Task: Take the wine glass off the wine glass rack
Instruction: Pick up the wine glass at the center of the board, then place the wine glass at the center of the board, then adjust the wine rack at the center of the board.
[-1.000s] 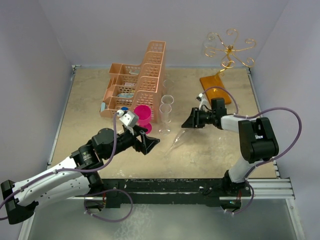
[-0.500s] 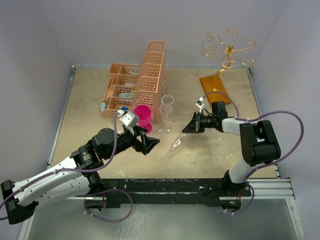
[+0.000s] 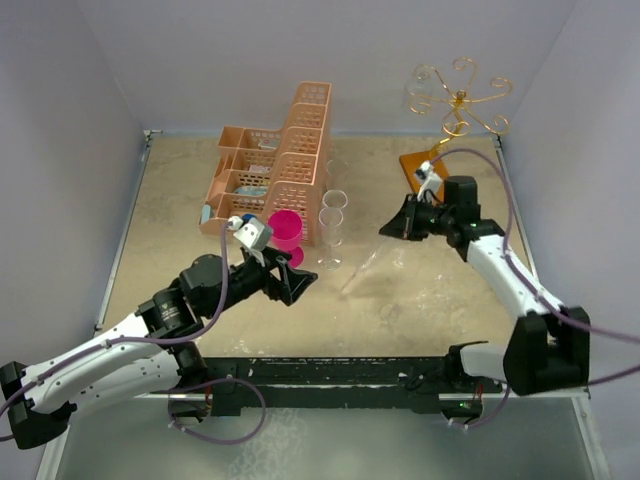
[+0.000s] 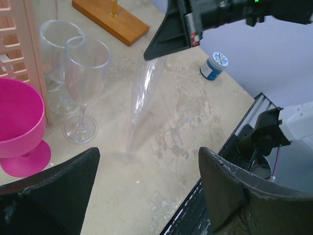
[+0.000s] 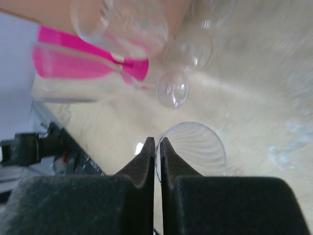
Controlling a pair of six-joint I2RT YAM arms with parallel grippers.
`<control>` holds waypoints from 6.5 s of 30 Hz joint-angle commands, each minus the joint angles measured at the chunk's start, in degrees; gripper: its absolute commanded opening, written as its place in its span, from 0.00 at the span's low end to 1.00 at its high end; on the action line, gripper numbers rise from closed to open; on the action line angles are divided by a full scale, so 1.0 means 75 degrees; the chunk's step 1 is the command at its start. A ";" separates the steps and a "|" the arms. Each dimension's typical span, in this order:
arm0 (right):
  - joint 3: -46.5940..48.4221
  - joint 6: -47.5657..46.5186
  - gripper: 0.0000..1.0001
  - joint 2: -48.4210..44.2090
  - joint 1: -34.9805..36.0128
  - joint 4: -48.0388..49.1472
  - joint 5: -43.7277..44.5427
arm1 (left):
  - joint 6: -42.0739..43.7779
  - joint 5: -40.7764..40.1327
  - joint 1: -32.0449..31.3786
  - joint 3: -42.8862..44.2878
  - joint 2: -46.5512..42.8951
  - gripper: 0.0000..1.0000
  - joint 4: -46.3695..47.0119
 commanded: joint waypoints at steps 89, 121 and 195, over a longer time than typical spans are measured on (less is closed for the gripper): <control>0.8227 -0.0669 0.86 0.1515 0.0307 -0.0707 0.6289 | -0.0757 0.0498 0.1906 0.6987 0.5919 0.83 0.0283; 0.5346 -0.0317 0.58 0.0921 -0.1818 -0.0207 0.3992 | -0.0622 0.0643 0.1940 0.6866 0.5729 0.83 0.0026; 0.4652 -0.1076 0.00 0.0413 -0.3285 -0.0742 0.0092 | -0.4411 -0.0553 0.2021 1.1329 1.0568 0.57 0.1520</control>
